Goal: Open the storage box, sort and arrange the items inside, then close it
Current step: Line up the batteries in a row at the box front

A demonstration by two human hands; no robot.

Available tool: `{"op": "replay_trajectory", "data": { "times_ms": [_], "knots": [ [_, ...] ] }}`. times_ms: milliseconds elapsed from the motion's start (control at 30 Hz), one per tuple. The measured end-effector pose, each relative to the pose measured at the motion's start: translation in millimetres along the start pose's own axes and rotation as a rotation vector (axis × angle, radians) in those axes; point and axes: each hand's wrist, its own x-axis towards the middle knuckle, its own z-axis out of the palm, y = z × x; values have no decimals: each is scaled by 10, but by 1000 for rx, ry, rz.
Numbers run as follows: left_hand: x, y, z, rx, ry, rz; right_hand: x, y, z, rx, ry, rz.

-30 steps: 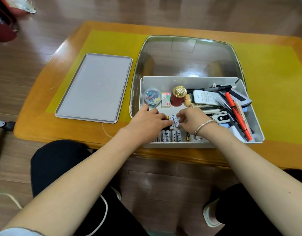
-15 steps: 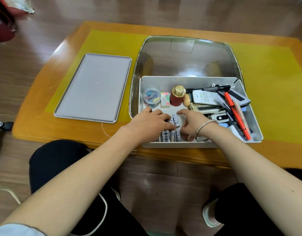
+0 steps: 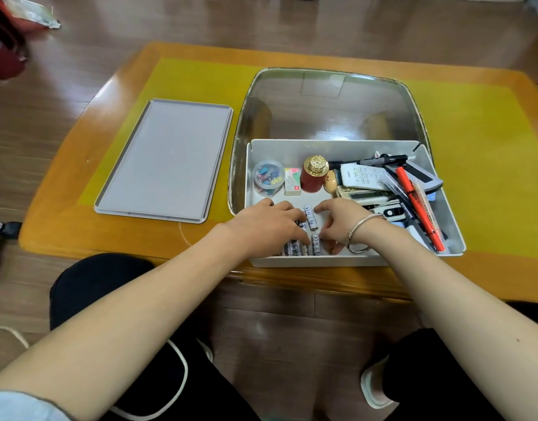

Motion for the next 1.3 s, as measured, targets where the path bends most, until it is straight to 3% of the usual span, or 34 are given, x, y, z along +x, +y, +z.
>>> {"op": "replay_trajectory", "data": {
  "times_ms": [133, 333, 467, 567, 733, 1033, 1300],
  "knots": [
    [6, -8, 16, -24, 25, -35, 31, 14, 18, 3, -1, 3],
    [129, -5, 20, -160, 73, -256, -65, 68, -48, -113, 42, -103],
    [244, -12, -36, -198, -84, -222, -125, 136, -143, -130, 127, -117],
    [256, -10, -19, -218, -144, -224, -143, 167, -126, -200, 32, -83],
    [247, -18, -13, -227, -128, -223, -145, 107, -34, -209, -146, -170],
    [260, -21, -10, -283, -97, -142, -366, 380, -254, -160, -2, -88],
    [279, 28, -21, -281, -94, -118, -431, 453, -187, -317, -69, 13]
  ]
}}
